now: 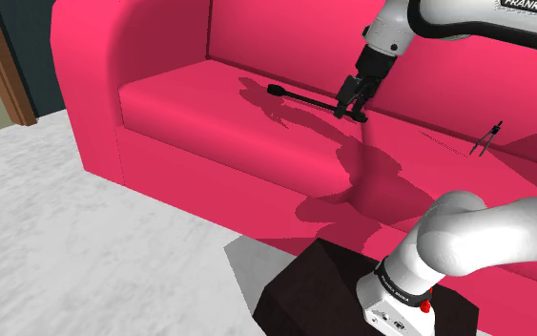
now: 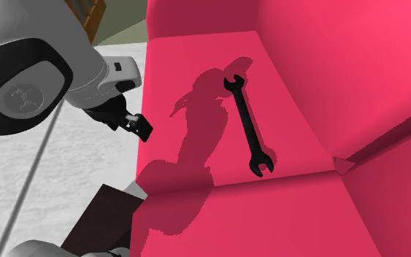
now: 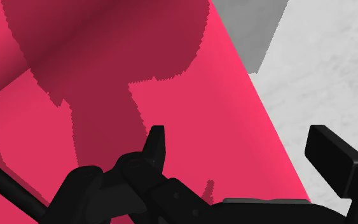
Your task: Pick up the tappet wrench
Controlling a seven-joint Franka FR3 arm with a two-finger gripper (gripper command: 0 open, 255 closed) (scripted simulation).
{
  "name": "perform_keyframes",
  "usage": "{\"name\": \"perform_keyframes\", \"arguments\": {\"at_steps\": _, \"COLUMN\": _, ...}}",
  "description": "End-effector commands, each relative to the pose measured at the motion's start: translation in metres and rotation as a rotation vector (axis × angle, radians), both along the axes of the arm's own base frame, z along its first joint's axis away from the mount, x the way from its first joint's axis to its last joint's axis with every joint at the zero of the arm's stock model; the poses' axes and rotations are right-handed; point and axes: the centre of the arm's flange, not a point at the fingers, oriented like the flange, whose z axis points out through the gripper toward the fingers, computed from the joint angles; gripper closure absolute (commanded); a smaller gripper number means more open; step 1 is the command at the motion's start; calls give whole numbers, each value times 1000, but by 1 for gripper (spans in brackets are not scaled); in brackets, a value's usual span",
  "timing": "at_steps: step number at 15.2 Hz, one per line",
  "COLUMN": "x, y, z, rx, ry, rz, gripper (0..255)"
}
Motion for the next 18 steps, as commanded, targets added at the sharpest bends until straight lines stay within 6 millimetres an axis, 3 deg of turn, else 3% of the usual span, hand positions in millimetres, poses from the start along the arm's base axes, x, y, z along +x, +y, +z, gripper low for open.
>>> {"name": "perform_keyframes", "arguments": {"at_steps": 1, "x": 0, "y": 0, "z": 0, "rx": 0, "ry": 0, "rz": 0, "gripper": 0}}
{"name": "perform_keyframes", "arguments": {"at_steps": 9, "x": 58, "y": -88, "z": -17, "rx": -13, "ry": 26, "rz": 147, "gripper": 0}}
{"name": "perform_keyframes", "arguments": {"at_steps": 18, "x": 138, "y": -177, "z": -37, "rx": -29, "ry": 55, "rz": 312, "gripper": 0}}
